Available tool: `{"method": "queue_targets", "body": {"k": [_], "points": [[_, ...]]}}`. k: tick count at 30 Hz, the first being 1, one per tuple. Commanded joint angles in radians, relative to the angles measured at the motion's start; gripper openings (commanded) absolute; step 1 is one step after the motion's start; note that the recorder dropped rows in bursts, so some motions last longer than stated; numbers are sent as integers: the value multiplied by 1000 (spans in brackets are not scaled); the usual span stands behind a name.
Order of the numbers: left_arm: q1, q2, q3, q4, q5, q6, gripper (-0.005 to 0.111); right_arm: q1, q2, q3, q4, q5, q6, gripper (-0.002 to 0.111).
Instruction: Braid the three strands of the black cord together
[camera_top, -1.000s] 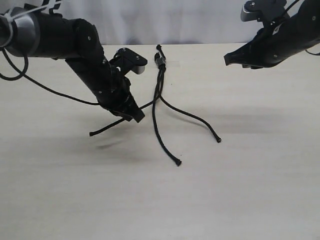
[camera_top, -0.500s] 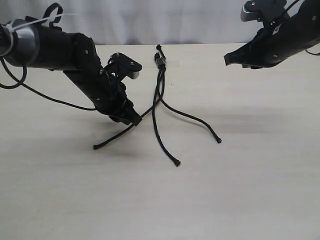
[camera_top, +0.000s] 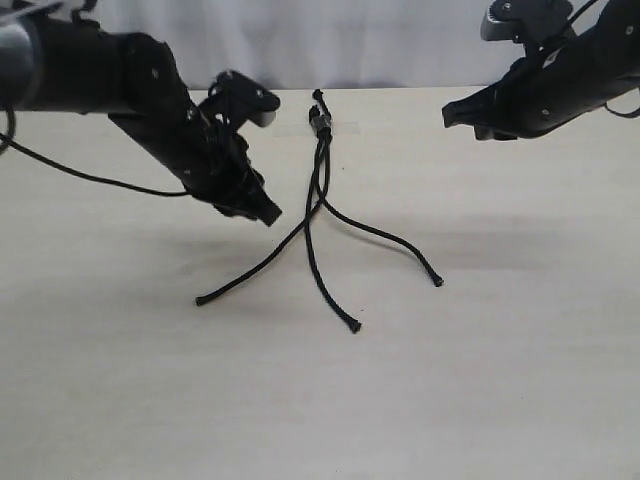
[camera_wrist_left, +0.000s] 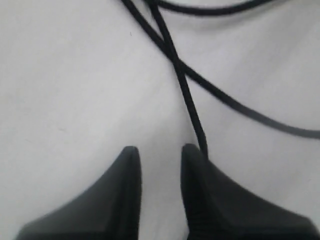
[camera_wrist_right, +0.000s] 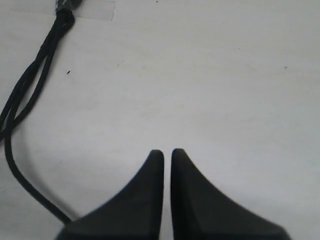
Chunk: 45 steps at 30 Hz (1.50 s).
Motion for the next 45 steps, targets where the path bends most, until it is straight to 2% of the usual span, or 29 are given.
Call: {"method": "queue_targets", "body": {"k": [1,5,8,10,14,18,22,24,33,35,38,45], "points": [[2,-174,12,9,-18,-6,9,-4,-2,-15,137,127,-147,5],[8,-337,93,9,-133,-6,0,19,-2,-16,277,205,-303,5],[37,-459,192,9,-279,-25,0,80,5,-12,284,196,-320,5],[68,-538,247,9,-348,-28,0,135,18,-12,284,184,-320,10],[115,-646,291,9,-358,-28,0,274,81,-12,238,173,-301,26],[121,-678,294,9,-332,-28,0,384,148,-12,122,153,-226,41],[121,-678,294,9,-330,-28,0,458,178,-12,45,154,-222,56],[121,-678,294,9,-330,-28,0,472,194,-12,36,152,-248,57],[121,-678,294,6,-325,-28,0,474,297,-12,-66,142,-261,55],[121,-678,294,6,-325,-28,0,474,302,-12,-71,142,-274,39],[121,-678,294,6,-325,-28,0,474,266,-13,-117,142,-270,5],[121,-678,294,6,-323,-28,0,468,144,-15,-450,117,-158,4]]}}
